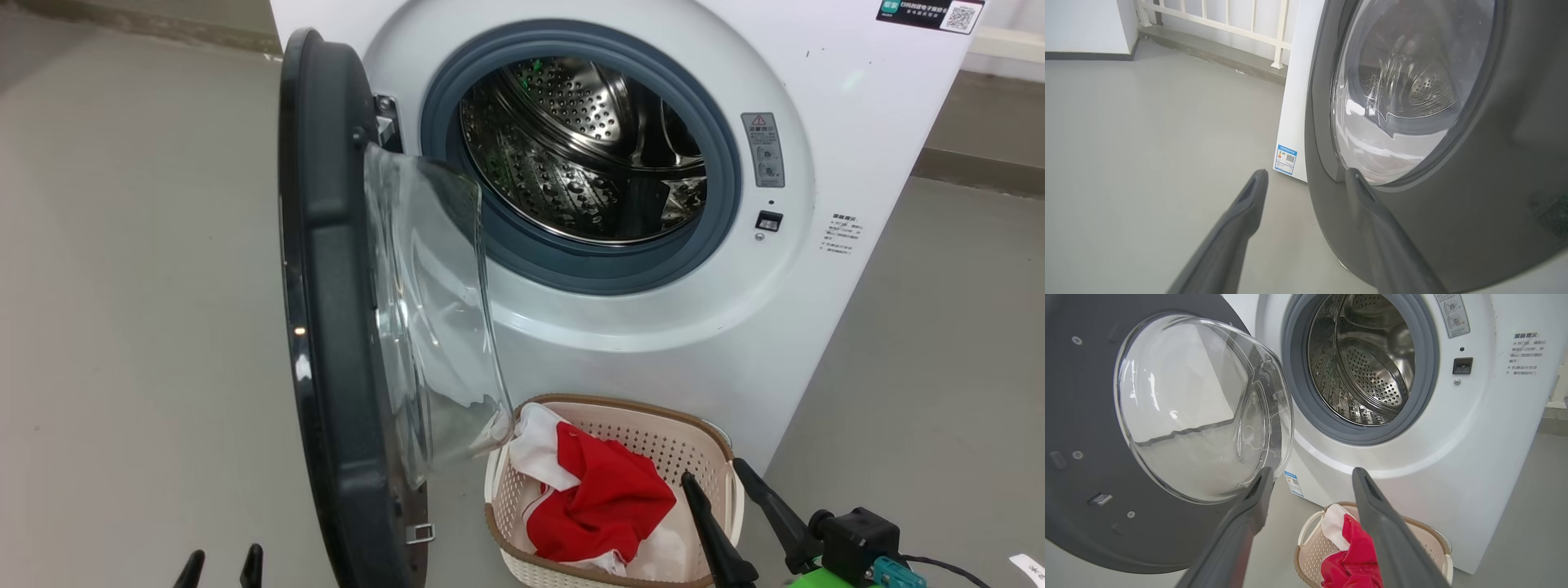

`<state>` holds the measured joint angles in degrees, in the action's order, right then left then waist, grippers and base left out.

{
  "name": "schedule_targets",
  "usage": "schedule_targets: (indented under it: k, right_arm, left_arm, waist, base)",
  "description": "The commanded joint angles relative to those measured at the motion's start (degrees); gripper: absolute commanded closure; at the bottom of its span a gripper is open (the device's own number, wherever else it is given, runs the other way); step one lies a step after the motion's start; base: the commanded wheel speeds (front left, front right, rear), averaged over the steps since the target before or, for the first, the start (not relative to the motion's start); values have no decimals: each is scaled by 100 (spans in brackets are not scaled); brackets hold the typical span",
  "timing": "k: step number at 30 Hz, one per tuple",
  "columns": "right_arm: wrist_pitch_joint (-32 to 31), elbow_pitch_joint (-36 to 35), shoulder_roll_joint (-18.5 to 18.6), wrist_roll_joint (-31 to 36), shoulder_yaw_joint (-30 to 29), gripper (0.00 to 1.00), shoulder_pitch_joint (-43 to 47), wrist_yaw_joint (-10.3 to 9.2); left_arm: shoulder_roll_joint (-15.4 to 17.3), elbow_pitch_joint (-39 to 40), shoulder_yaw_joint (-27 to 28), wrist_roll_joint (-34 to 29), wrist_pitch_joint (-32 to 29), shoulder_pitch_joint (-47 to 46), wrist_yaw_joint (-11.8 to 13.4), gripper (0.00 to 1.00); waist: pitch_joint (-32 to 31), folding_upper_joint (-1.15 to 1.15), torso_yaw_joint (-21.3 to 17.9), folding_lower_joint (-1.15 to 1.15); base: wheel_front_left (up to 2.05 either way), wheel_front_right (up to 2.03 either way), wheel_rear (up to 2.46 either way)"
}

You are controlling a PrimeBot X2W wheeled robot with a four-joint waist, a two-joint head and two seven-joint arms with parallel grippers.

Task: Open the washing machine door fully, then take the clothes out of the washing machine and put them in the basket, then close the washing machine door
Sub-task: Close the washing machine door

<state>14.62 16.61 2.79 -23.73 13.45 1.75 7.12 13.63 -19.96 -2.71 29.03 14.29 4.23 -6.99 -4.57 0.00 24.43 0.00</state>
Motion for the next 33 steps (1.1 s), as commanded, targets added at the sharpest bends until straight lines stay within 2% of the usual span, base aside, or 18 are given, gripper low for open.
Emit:
schedule_targets:
  k: [1, 6, 13, 29, 33]
  right_arm:
    - [38, -134, 9, 16, 69, 0, -223, 36]
    - [38, -144, 9, 34, -16, 0, -171, 36]
    - [38, -124, 9, 56, -87, 0, -50, 36]
    - [38, -133, 9, 39, -133, 0, -10, 36]
    - [38, -136, 9, 30, -128, 0, 13, 36]
  left_arm:
    - [19, 211, 315, -202, 70, -51, 24, 0]
    - [-399, 665, 767, -1125, 70, 146, -9, 0]
    - [-788, 815, 1085, -1569, 70, 333, -42, 0]
    - [-831, 884, 1075, -1611, 71, 290, -49, 0]
    - [-832, 926, 1052, -1458, 71, 269, -49, 0]
  waist:
    - [-4, 0, -6, 0]
    - [-16, 0, -27, 0]
    - [-23, 0, -40, 0]
    - [-35, 0, -58, 0]
    - [-38, 0, -73, 0]
  base:
    - [0, 0, 0]
    - [0, 0, 0]
    - [0, 0, 0]
    - [0, 0, 0]
    - [0, 0, 0]
